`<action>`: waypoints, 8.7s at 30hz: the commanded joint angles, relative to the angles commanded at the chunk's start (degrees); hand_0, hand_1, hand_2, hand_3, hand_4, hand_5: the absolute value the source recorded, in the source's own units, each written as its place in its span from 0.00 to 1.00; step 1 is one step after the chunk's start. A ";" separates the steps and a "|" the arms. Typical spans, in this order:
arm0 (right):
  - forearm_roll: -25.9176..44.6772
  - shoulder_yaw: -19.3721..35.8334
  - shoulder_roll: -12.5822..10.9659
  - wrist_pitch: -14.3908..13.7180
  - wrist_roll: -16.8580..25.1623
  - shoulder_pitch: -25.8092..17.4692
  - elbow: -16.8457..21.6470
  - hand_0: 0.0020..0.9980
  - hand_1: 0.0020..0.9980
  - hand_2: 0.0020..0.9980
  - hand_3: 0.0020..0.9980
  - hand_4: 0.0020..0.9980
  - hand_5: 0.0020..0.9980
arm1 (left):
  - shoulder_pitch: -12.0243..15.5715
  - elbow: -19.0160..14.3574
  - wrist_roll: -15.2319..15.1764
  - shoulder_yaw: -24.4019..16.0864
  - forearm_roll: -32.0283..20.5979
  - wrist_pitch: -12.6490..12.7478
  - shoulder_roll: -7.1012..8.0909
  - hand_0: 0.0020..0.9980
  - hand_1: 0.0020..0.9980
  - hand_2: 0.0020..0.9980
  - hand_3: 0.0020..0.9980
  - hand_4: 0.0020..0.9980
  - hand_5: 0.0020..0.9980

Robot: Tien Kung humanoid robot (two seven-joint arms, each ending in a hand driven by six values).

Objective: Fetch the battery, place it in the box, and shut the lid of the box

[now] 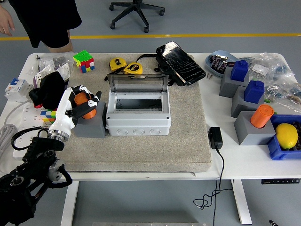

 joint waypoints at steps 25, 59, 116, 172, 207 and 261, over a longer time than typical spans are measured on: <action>0.00 0.31 -0.24 -0.46 0.62 0.02 -0.05 0.57 0.64 0.65 0.54 0.87 0.39 | -7.38 -15.43 10.34 9.32 24.37 5.30 6.97 0.13 0.09 0.12 0.18 0.19 0.00; 0.56 -0.52 -0.68 -0.68 0.67 0.31 -0.14 0.57 0.63 0.65 0.54 0.86 0.38 | -29.27 -4.70 37.75 37.38 52.97 9.54 0.33 0.12 0.09 0.12 0.21 1.00 0.36; 0.30 -0.30 -0.59 -0.72 0.87 0.10 0.00 0.57 0.63 0.64 0.54 0.86 0.38 | -23.17 -15.17 28.32 25.91 47.62 12.83 4.16 0.37 0.59 0.58 0.56 1.00 0.50; 0.74 -0.61 -0.66 -0.85 1.26 0.13 0.14 0.57 0.63 0.64 0.54 0.86 0.38 | -22.20 -6.79 27.32 31.92 45.87 10.79 3.75 0.33 0.51 0.52 0.51 1.00 0.55; 0.77 -0.60 -0.56 -0.86 1.44 0.11 0.44 0.57 0.63 0.64 0.54 0.86 0.38 | -22.31 -3.76 23.18 31.81 41.91 13.33 3.07 0.42 0.53 0.52 0.51 1.00 0.53; 0.83 -0.69 -0.89 -0.91 1.52 -0.01 0.52 0.57 0.63 0.64 0.54 0.86 0.38 | -25.73 -9.63 28.09 20.26 46.21 8.79 7.86 0.74 0.77 0.73 0.72 1.00 0.56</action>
